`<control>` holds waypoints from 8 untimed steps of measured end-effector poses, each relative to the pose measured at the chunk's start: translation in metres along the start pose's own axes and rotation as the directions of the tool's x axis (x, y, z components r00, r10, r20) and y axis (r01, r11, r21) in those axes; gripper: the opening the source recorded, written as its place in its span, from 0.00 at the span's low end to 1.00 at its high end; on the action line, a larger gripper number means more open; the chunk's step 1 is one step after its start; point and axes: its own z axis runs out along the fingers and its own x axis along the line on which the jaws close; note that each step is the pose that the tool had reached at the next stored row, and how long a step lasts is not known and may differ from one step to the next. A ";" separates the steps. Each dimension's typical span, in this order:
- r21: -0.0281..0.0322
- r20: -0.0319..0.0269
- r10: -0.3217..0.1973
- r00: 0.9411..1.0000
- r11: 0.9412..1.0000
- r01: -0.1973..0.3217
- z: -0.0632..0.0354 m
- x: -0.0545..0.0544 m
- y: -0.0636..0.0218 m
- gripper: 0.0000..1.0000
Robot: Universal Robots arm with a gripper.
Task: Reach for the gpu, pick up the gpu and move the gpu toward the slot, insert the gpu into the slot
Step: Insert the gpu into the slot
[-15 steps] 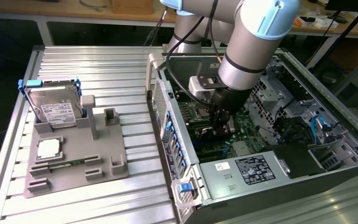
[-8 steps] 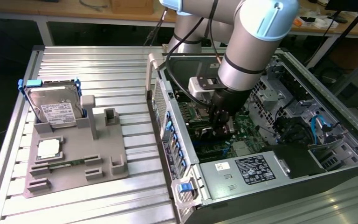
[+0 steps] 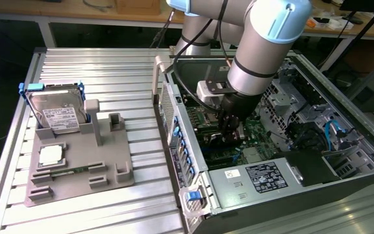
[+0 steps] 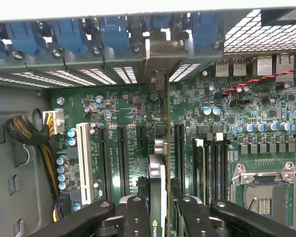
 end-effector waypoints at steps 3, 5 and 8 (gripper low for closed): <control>0.000 0.000 0.000 1.000 1.000 0.000 -0.0001 0.000 0.0000 0.27; 0.000 0.001 0.000 1.000 1.000 0.000 -0.0013 0.000 0.0000 0.27; 0.000 0.000 0.000 1.000 1.000 0.000 -0.0048 0.000 -0.0001 0.27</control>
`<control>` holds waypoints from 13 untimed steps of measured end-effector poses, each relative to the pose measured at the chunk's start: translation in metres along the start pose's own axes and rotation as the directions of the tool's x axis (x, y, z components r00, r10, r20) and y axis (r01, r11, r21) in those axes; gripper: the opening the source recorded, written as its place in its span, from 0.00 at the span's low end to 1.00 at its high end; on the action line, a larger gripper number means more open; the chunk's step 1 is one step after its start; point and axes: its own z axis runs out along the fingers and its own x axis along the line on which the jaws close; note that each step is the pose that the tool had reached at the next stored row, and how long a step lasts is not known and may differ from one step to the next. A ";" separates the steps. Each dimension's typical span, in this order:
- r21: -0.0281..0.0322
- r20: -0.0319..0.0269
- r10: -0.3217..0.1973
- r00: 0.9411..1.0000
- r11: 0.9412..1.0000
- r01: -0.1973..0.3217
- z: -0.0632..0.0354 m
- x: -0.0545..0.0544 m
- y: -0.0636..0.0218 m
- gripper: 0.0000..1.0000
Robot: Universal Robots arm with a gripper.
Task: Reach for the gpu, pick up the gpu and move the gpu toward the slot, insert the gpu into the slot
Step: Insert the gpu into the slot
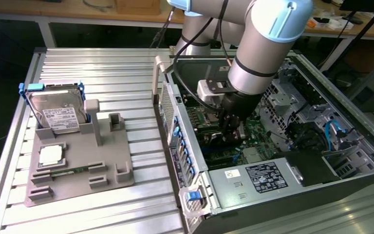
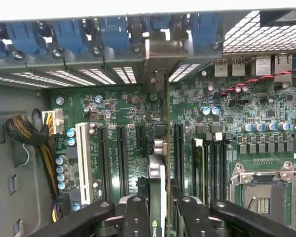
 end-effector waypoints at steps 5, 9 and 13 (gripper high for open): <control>0.000 0.000 0.000 1.000 1.000 0.000 -0.0004 0.000 0.0000 0.27; 0.000 0.000 0.000 1.000 1.000 0.000 -0.0004 0.000 0.0001 0.27; 0.000 0.000 0.000 1.000 1.000 0.000 -0.0004 0.001 0.0001 0.27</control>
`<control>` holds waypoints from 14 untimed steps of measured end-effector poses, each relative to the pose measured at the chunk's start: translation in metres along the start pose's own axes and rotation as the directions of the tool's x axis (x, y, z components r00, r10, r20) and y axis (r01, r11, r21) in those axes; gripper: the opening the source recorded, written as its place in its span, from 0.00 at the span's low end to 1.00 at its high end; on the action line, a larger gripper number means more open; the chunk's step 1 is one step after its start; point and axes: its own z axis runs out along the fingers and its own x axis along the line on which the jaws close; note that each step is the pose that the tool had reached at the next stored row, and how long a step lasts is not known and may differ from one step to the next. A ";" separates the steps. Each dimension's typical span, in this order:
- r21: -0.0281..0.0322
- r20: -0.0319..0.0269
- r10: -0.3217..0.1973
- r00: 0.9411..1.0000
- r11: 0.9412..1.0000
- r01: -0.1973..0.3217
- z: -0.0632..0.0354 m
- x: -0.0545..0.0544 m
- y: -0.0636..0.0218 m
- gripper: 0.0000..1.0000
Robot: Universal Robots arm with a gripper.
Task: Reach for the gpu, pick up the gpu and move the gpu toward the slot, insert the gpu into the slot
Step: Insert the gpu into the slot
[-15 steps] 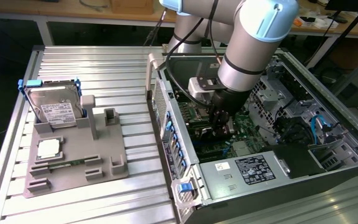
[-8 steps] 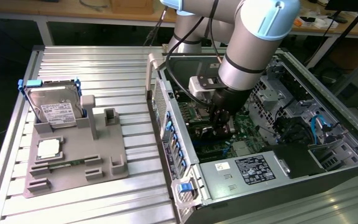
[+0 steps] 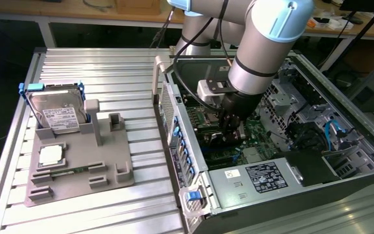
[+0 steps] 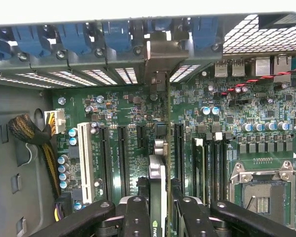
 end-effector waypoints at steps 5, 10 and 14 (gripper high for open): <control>0.000 0.000 0.000 1.000 1.000 0.000 0.0000 0.000 0.0000 0.27; 0.000 0.000 0.000 1.000 1.000 0.000 0.0020 0.000 0.0008 0.27; 0.000 0.000 0.000 1.000 1.000 0.000 0.0028 0.000 0.0013 0.27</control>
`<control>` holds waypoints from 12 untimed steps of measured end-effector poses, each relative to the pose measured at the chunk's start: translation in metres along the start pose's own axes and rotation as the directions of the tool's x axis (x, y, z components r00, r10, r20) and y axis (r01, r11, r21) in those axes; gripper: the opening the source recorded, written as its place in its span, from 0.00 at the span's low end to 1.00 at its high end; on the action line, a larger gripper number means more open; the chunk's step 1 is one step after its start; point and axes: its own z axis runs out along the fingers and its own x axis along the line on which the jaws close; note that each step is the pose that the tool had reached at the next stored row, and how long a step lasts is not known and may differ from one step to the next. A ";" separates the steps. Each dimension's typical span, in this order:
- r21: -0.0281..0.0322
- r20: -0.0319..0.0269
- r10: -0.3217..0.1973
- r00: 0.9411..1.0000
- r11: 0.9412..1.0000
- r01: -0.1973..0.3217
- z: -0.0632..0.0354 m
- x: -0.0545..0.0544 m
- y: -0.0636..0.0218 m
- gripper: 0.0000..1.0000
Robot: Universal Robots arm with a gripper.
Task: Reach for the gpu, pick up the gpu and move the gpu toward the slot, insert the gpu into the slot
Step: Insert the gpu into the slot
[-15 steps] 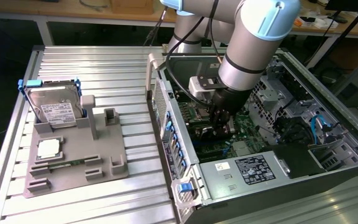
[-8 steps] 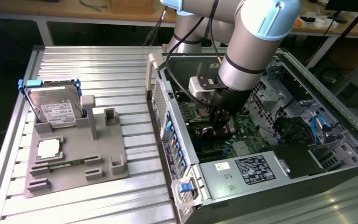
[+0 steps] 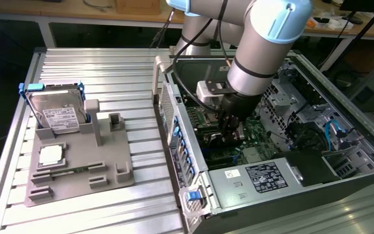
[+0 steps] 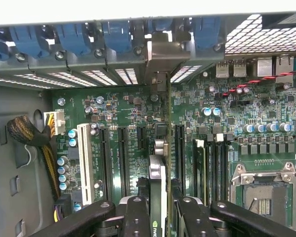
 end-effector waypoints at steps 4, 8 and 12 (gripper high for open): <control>0.000 0.000 0.000 1.000 1.000 0.000 0.0005 0.000 0.0007 0.27; 0.000 0.000 0.000 1.000 1.000 0.000 0.0008 -0.001 0.0012 0.27; 0.000 0.000 0.000 1.000 1.000 0.000 0.0007 -0.003 0.0014 0.27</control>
